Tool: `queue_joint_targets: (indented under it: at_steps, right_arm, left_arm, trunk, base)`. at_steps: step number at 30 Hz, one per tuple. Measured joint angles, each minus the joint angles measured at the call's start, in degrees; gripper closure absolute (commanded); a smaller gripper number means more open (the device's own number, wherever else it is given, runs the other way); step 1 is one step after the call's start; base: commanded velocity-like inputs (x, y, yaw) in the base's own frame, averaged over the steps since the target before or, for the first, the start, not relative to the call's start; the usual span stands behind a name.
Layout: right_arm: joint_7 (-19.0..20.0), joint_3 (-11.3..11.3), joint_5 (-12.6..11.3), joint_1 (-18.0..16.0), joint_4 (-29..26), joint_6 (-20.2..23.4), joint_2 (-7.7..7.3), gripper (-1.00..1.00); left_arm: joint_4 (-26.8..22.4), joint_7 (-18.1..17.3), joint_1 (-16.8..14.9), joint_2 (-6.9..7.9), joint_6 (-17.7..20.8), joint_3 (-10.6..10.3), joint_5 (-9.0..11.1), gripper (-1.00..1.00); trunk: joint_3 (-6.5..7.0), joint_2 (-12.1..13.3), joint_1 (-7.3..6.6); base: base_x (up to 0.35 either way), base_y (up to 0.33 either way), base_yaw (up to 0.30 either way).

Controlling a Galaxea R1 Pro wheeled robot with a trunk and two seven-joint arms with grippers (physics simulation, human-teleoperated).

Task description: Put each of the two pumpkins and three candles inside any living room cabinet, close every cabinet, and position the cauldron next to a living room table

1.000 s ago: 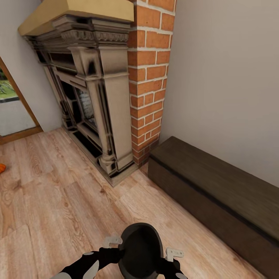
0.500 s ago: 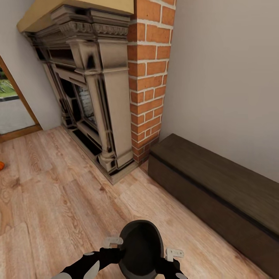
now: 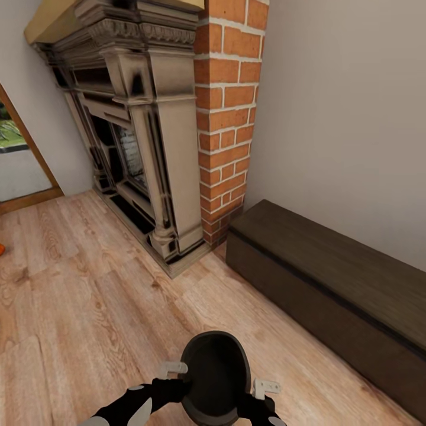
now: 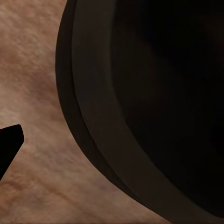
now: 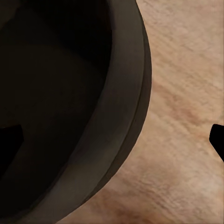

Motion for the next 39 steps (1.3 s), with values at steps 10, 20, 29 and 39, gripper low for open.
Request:
queue_joint_targets:
  at_steps: [10,20,29,39]
  right_arm:
    - [0.1,0.0,0.0,0.0,0.8,0.0,0.1,-1.0]
    - [0.1,0.1,0.0,0.0,0.9,-1.1,0.1,-1.0]
    - [0.0,0.0,-0.2,0.0,0.9,-1.1,0.1,-1.0]
    - [-0.4,-0.6,0.7,-0.1,0.8,-1.3,0.06,1.0]
  left_arm:
    - [0.0,0.4,0.7,-0.82,-0.3,-0.2,-0.1,-1.0]
    - [0.0,0.4,0.8,-0.88,-0.4,-0.1,0.0,-1.0]
    - [0.0,0.4,0.9,-0.81,-0.4,-0.1,0.0,-1.0]
    - [-0.1,0.4,0.9,-0.78,-0.4,-0.1,-0.1,-1.0]
  trunk:
    - [-1.79,-4.0,2.19]
    - [-3.59,-8.0,4.39]
    - [-3.59,-8.0,4.4]
    - [-3.58,-8.0,4.39]
  base:
    - [0.0,0.0,0.0]
    - [0.0,0.0,0.0]
    - [0.0,0.0,0.0]
    - [0.0,0.0,0.0]
